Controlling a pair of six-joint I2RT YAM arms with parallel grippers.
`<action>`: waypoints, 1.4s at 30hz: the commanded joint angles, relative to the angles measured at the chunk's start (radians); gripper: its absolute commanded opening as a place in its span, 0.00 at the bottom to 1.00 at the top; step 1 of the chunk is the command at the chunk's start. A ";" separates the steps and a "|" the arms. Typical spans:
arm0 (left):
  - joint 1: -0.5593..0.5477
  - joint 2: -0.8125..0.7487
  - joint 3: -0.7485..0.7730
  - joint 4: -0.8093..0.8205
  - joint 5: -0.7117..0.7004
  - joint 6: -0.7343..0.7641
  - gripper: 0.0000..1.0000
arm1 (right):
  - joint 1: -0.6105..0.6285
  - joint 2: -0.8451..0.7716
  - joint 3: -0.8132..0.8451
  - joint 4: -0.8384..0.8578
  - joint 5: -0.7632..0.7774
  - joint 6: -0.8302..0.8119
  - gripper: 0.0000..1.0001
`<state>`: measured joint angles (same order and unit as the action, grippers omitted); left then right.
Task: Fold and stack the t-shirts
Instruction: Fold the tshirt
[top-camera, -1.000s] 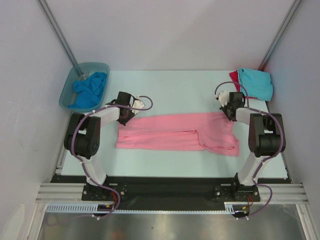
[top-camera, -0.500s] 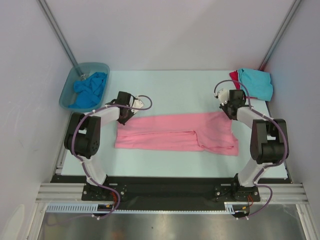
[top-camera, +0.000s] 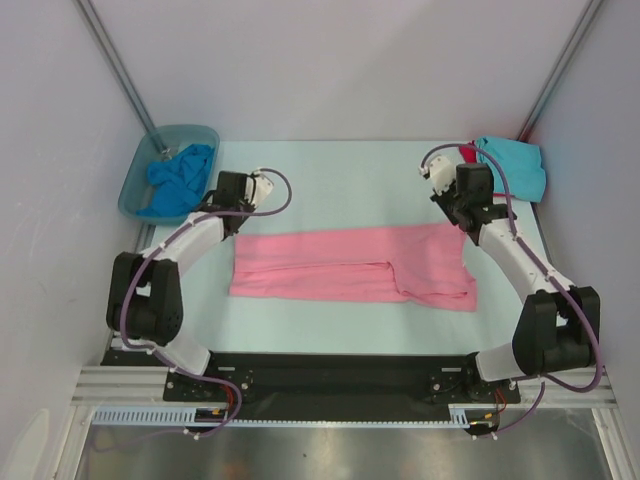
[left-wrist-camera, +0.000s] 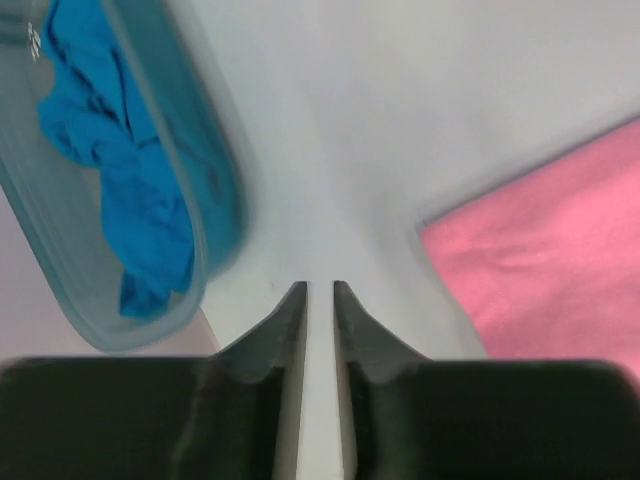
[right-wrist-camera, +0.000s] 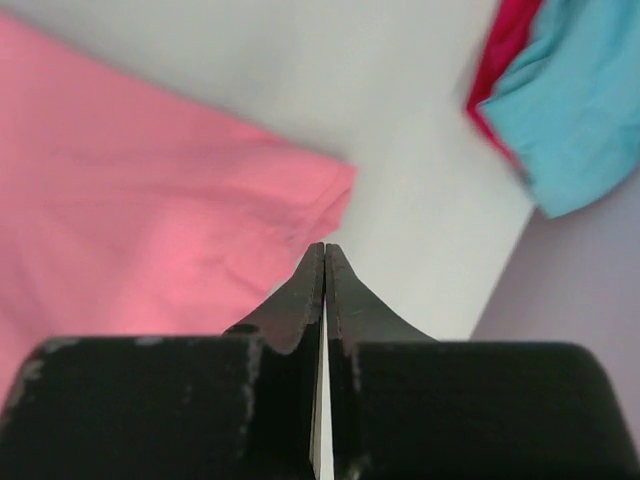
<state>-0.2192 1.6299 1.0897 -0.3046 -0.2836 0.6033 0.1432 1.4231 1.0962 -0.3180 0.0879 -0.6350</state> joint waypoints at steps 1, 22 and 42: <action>0.007 -0.157 -0.034 0.009 0.015 -0.016 0.17 | 0.030 -0.030 -0.088 -0.098 -0.033 0.026 0.00; 0.007 -0.541 -0.333 -0.082 0.138 -0.027 0.01 | 0.041 0.019 -0.295 -0.107 -0.062 -0.002 0.00; 0.006 -0.532 -0.318 -0.085 0.138 -0.040 0.00 | -0.037 0.361 -0.190 0.046 0.038 -0.051 0.00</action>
<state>-0.2192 1.1172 0.7597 -0.4057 -0.1539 0.5907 0.1509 1.6524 0.9039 -0.4061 0.0982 -0.6552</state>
